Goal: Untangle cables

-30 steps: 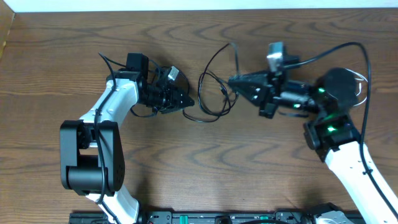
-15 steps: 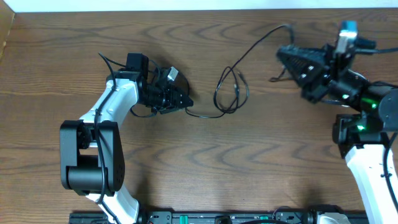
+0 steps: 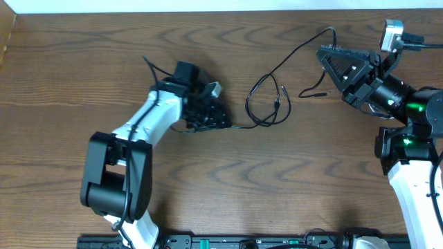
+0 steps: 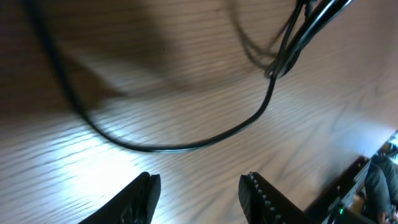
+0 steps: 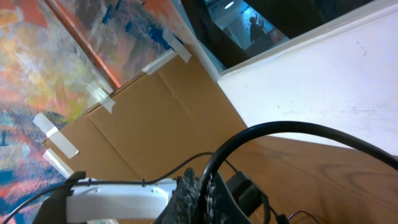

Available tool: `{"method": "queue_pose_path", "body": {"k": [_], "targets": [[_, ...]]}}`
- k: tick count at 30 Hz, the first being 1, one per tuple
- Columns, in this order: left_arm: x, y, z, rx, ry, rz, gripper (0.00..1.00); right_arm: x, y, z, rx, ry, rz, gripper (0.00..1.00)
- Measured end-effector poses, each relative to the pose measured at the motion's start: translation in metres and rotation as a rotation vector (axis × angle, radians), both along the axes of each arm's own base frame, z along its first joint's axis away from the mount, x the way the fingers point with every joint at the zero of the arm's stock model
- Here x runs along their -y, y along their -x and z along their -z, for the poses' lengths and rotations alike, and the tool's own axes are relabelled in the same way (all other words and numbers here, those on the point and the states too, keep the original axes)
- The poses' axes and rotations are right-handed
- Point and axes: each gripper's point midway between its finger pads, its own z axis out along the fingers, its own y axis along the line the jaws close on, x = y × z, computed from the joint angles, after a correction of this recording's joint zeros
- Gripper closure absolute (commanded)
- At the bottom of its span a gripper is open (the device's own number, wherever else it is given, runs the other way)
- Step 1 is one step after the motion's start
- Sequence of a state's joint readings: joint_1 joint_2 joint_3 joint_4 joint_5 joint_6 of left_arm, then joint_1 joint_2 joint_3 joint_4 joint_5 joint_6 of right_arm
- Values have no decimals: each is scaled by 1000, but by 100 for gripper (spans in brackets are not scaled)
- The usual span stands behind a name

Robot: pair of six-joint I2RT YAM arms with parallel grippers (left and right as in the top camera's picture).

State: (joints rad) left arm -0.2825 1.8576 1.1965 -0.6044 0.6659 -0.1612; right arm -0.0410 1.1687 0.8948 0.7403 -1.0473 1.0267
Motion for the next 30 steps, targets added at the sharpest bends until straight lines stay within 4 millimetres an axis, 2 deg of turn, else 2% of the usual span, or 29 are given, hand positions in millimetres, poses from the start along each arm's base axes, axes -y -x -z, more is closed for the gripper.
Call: {"method": "queue_pose_path", "body": {"k": [7, 11, 22, 25, 28, 29, 30], "targets": [[47, -5, -4, 90, 0, 15, 53, 0, 0, 0, 0, 1, -1, 99], [63, -7, 0, 138, -67, -19, 54, -1, 1, 0, 1, 4, -7, 99], [78, -32, 0, 286, -175, -179, 54, -2, 6, -4, 41, 12, -18, 99], [78, -33, 13, 275, -210, -211, 54, -2, 7, -6, 54, 13, -19, 99], [75, -33, 35, 249, -249, -227, 54, -1, 7, -6, 54, 14, -18, 99], [73, -33, 43, 240, -266, -232, 55, 0, 6, -6, 58, 16, -12, 99], [71, -35, 46, 241, -274, -241, 60, 2, 5, -6, 62, 17, -4, 99]]}}
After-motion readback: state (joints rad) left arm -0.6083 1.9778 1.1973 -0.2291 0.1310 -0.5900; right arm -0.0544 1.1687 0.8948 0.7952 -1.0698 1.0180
